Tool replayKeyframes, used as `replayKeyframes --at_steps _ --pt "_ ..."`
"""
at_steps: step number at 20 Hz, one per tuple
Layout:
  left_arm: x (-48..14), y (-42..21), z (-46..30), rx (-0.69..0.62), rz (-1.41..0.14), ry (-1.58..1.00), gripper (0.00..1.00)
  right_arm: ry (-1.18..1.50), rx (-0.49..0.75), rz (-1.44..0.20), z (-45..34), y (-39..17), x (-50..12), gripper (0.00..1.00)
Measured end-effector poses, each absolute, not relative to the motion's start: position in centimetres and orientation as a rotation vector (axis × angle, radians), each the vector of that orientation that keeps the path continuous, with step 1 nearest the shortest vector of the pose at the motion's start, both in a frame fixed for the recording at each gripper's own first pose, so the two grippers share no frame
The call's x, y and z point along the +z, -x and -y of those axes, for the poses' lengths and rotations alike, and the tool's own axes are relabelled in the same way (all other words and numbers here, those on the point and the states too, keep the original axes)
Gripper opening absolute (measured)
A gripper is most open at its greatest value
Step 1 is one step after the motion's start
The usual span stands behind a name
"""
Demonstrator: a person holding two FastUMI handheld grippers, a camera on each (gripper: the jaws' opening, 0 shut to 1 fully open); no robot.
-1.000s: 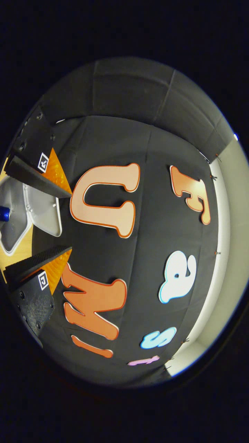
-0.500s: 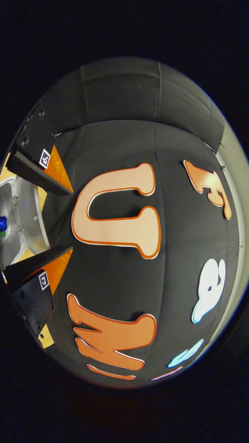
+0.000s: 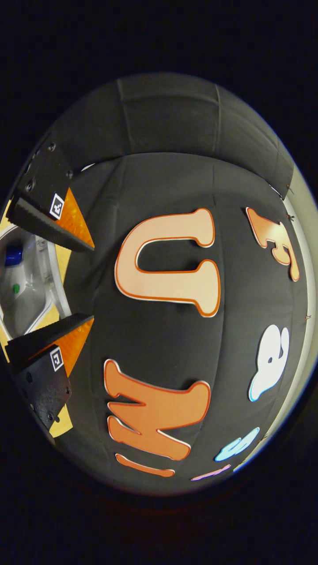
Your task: Press the lid of the desktop garbage bin to open it, pick up the crumpled paper on the desktop and throw it into the bin, then pick up the pop can on the desktop and drop it into the bin, and finally close the garbage bin lid.
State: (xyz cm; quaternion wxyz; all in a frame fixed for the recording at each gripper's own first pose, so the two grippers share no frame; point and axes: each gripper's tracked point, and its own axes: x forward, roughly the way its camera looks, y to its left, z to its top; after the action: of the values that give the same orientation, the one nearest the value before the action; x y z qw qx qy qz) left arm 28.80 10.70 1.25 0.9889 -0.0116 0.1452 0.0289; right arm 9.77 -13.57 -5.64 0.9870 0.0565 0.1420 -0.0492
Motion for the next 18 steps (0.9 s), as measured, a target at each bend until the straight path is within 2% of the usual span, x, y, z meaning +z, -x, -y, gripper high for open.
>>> replayKeyframes --at_steps 8,11,12,13,14,18 --pt "-8.0 -21.3 -8.7 0.101 -0.362 0.016 0.89 -0.097 -0.044 -0.304 13.6 -9.9 -5.4 0.94" --pt "-12.0 -20.1 -9.3 0.146 -0.43 0.004 0.92 -0.077 -0.037 -0.311 13.9 -9.6 -5.5 0.94" --pt "-12.8 -19.8 -9.4 0.155 -0.447 -0.023 0.95 -0.075 -0.036 -0.316 13.9 -9.4 -5.6 0.94" --pt "-13.4 -19.5 -9.3 0.154 -0.461 -0.039 0.95 -0.073 -0.037 -0.318 14.0 -9.3 -5.7 0.94" --pt "-13.2 -19.4 -9.3 0.156 -0.443 -0.06 1.0 -0.073 -0.037 -0.321 14.0 -9.3 -5.8 0.94" --pt "-13.3 -19.5 -9.3 0.178 -0.379 -0.086 0.97 -0.073 -0.029 -0.335 13.6 -9.1 -6.1 0.94"
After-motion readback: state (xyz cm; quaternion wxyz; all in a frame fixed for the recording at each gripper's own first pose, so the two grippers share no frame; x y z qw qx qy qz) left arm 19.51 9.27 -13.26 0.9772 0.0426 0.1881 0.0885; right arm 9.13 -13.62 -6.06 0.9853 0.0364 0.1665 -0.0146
